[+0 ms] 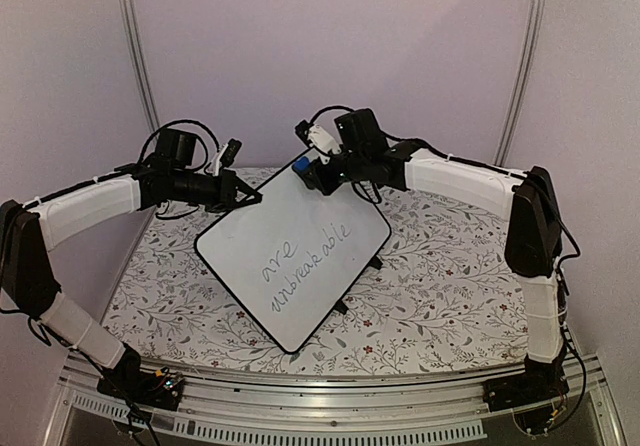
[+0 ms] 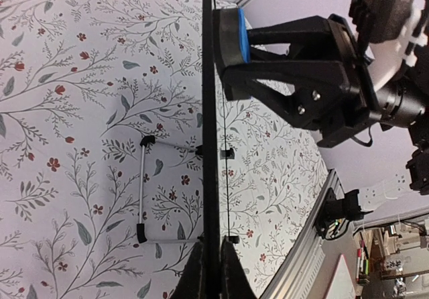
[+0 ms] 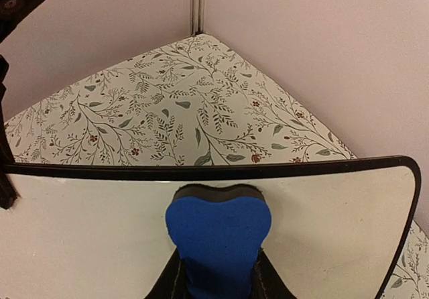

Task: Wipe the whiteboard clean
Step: Erase the whiteboard at the center of the board.

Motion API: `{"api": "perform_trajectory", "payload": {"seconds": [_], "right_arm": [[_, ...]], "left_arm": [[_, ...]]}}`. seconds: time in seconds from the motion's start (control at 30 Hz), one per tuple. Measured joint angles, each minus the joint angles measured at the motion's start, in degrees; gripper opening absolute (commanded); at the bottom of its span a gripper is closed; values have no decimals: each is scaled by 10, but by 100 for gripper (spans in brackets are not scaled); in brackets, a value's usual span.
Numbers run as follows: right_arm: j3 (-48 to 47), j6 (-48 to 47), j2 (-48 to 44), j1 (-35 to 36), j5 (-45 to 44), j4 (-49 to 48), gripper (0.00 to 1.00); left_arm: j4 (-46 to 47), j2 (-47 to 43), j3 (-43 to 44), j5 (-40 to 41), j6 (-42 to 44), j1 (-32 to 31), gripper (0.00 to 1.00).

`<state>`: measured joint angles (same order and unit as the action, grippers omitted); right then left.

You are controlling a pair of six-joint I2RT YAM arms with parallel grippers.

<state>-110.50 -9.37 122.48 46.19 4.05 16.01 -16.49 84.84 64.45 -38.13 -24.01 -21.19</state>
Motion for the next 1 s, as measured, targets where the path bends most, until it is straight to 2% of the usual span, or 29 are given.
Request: {"api": "perform_trajectory", "payload": {"seconds": [0.27, 0.4, 0.53, 0.7, 0.87, 1.0], "right_arm": [[5, 17, 3, -64, -22, 0, 24], [73, 19, -24, -67, -20, -16, 24], [160, 15, -72, -32, -21, -34, 24], [269, 11, -125, 46, -20, -87, 24], [340, 20, -152, 96, -19, -147, 24], [363, 37, -155, 100, -30, -187, 25]], "left_arm": [[3, 0, 0, -2, 2, 0, 0], [2, 0, 0, 1, 0, 0, 0], [3, 0, 0, 0, 1, 0, 0], [5, 0, 0, -4, 6, -1, 0], [8, 0, 0, -5, 12, -2, 0], [8, 0, 0, -6, 13, -2, 0]]}}
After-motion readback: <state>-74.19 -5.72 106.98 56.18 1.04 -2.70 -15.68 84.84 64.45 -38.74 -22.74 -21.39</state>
